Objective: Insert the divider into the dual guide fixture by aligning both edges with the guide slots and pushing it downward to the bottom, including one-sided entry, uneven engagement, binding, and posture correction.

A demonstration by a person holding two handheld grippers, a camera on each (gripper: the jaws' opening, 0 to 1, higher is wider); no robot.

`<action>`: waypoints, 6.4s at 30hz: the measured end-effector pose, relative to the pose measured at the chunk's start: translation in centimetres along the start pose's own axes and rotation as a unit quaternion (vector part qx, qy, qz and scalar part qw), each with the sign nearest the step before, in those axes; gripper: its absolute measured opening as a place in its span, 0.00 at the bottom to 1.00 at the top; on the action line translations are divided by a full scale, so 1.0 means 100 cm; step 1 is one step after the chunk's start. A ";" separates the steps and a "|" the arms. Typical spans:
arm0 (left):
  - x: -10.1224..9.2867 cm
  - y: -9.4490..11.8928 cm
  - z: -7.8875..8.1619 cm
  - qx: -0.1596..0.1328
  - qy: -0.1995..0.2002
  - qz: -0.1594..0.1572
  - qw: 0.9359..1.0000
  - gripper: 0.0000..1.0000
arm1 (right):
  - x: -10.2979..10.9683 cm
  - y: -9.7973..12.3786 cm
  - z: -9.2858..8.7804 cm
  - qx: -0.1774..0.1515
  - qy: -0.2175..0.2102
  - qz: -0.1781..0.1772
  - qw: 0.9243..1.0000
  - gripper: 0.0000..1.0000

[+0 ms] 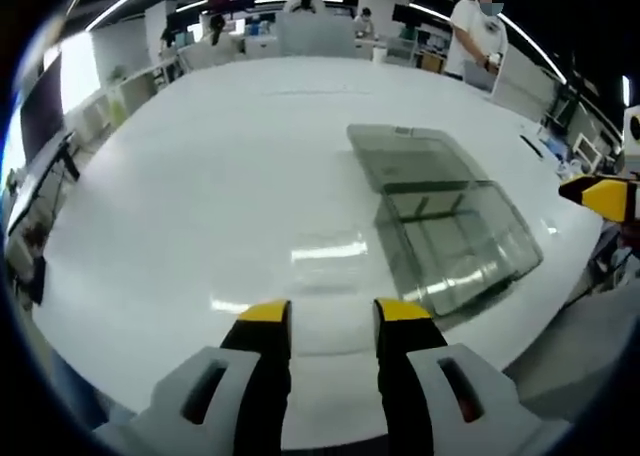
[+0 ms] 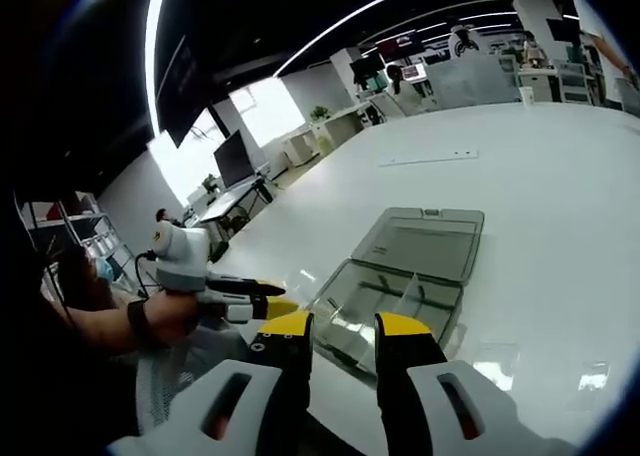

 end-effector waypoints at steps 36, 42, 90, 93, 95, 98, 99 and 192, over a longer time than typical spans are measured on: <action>-0.042 0.023 0.026 -0.077 -0.005 -0.074 0.994 0.31 | 0.020 -0.007 0.004 -0.004 -0.016 0.050 0.999 0.18; -0.053 0.024 0.028 -0.085 -0.007 -0.091 0.992 0.31 | 0.025 -0.008 0.006 -0.009 -0.016 0.055 0.998 0.18; -0.117 0.032 0.046 -0.156 -0.071 -0.235 0.957 0.31 | 0.030 -0.009 0.015 -0.037 -0.140 0.077 0.986 0.05; -0.117 0.031 0.046 -0.157 -0.061 -0.235 0.957 0.31 | 0.030 -0.009 0.015 -0.037 -0.147 0.079 0.985 0.05; -0.117 0.032 0.045 -0.159 -0.056 -0.235 0.957 0.31 | 0.030 -0.009 0.014 -0.035 -0.150 0.080 0.985 0.05; -0.118 0.034 0.044 -0.158 -0.055 -0.236 0.957 0.31 | 0.033 -0.008 0.013 -0.036 -0.153 0.080 0.984 0.04; -0.119 0.034 0.044 -0.159 -0.055 -0.236 0.957 0.31 | 0.032 -0.008 0.013 -0.036 -0.155 0.079 0.984 0.04; -0.071 0.062 0.029 -0.129 -0.150 -0.287 0.937 0.53 | 0.027 -0.040 0.018 0.164 -0.184 -0.080 0.966 0.00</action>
Point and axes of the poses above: the point that each gripper's makers call its tool centre point, and the gripper's own axes: y roughly backward along the fingers, x roughly to its left, z roughly out of its top, the point moved 4 cm from there along y, roughly backward along the fingers, and after that the axes turned 12 degrees about -z, right-handed, at the moved point
